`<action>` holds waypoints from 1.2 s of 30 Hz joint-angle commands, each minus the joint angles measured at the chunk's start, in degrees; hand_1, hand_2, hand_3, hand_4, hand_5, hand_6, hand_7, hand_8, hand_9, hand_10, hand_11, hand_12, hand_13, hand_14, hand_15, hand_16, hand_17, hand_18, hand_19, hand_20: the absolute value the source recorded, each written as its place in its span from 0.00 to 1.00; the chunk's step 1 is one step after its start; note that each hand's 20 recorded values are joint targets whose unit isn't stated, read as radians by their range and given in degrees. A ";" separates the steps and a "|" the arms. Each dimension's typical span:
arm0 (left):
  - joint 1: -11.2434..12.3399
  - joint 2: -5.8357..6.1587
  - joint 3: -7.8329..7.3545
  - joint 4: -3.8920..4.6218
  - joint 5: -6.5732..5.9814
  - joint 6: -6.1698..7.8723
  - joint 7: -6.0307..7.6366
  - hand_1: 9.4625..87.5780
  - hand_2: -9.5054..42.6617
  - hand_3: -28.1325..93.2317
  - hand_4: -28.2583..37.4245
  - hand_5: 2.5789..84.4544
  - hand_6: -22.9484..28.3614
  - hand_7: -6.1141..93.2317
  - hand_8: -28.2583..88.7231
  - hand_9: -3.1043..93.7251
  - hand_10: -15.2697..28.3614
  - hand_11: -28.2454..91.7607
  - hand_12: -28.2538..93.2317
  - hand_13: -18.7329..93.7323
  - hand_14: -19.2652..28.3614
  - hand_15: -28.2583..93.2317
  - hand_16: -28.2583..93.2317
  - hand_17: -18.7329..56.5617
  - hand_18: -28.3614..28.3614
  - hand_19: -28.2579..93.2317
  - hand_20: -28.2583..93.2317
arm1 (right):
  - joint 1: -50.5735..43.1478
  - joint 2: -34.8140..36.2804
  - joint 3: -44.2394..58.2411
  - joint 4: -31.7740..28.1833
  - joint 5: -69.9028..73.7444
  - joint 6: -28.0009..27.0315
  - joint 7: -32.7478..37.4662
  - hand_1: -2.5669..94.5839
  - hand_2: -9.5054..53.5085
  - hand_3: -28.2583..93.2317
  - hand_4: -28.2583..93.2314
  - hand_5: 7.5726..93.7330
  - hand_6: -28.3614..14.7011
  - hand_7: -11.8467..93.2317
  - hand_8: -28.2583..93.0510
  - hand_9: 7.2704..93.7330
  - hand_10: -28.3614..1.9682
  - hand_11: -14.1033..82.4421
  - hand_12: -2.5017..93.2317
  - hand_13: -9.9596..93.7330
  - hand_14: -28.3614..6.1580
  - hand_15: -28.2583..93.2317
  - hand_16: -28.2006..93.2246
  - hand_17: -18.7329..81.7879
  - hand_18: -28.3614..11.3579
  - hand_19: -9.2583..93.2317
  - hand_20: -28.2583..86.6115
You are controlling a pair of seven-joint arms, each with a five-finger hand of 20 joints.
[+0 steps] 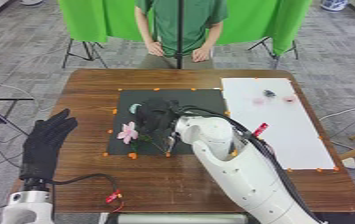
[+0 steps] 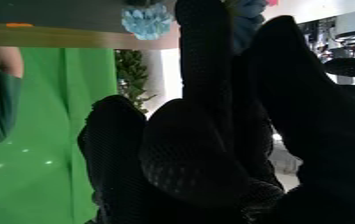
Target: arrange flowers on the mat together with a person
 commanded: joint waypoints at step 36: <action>1.28 -0.38 -0.26 -1.65 2.10 -1.97 0.55 0.10 0.28 0.74 0.00 0.55 0.52 0.20 0.20 0.51 0.66 0.41 0.36 0.48 0.78 0.34 0.28 0.28 0.75 0.30 0.37 | -48.81 2.58 41.25 -31.88 87.68 15.51 2.86 0.24 0.16 0.84 0.11 0.66 0.63 0.23 0.16 0.72 0.41 0.25 0.17 0.66 0.39 0.37 0.40 0.53 0.31 0.45 0.55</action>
